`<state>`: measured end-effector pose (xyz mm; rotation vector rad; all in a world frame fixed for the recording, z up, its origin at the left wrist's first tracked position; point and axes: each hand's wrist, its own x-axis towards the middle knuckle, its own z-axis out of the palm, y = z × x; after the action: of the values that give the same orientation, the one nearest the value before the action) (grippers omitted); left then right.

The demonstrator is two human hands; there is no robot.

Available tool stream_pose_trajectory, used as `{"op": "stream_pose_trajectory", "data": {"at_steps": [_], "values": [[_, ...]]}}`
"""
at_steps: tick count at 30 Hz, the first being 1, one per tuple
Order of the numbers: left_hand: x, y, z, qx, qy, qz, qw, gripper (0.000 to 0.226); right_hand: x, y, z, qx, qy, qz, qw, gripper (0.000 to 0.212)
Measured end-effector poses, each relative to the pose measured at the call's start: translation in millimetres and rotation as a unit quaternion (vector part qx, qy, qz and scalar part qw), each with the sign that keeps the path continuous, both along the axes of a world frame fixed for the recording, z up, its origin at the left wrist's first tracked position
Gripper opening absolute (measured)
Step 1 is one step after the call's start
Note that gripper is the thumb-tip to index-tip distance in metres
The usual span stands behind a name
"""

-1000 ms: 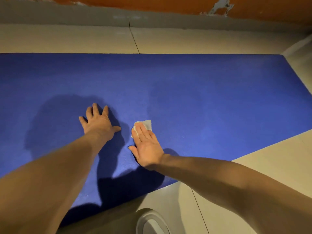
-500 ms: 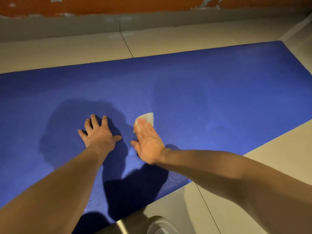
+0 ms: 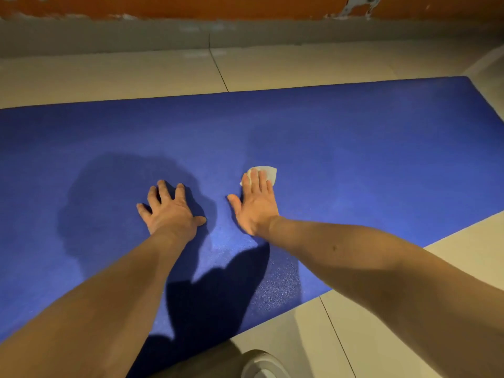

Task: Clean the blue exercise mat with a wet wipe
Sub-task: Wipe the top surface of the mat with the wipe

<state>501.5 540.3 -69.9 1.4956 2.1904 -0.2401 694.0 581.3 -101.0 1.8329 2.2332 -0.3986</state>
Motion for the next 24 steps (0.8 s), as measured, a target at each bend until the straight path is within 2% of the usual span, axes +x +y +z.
{"op": "stream_pose_trajectory", "data": {"at_steps": [1,4,7,9,12,15,17,20,22,24], "values": [[0,0,0,0.001,0.000,0.001,1.000,0.098,-15,-15,-4,0.009,0.002,0.056,0.998,0.079],[0,0,0,0.002,0.006,-0.002,1.000,0.100,-28,-41,-4,-0.016,0.085,0.168,0.982,0.074],[0,0,0,0.006,0.006,-0.005,1.000,0.099,0,-13,-4,0.020,0.067,0.277,0.958,0.068],[-1,0,0,0.003,0.005,-0.006,1.000,0.098,18,18,0,0.026,0.027,0.239,0.970,0.070],[-1,0,1,-0.001,0.002,-0.008,1.000,0.098,24,49,5,0.003,-0.015,0.090,0.996,0.070],[0,2,1,-0.003,0.001,-0.004,1.000,0.097,-2,42,5,-0.010,0.006,-0.005,1.000,0.074],[1,5,3,-0.003,-0.001,0.001,1.000,0.096,-23,21,-2,0.000,0.028,0.026,0.999,0.074],[-1,8,6,0.004,0.004,-0.007,1.000,0.093,-27,4,-8,-0.003,0.064,0.151,0.986,0.069],[-4,11,6,0.038,0.010,-0.008,0.999,0.083,-9,22,-8,0.010,0.049,0.229,0.972,0.068],[-8,14,5,0.072,0.017,-0.012,0.997,0.074,13,50,-5,0.024,-0.004,0.210,0.977,0.074]]}}
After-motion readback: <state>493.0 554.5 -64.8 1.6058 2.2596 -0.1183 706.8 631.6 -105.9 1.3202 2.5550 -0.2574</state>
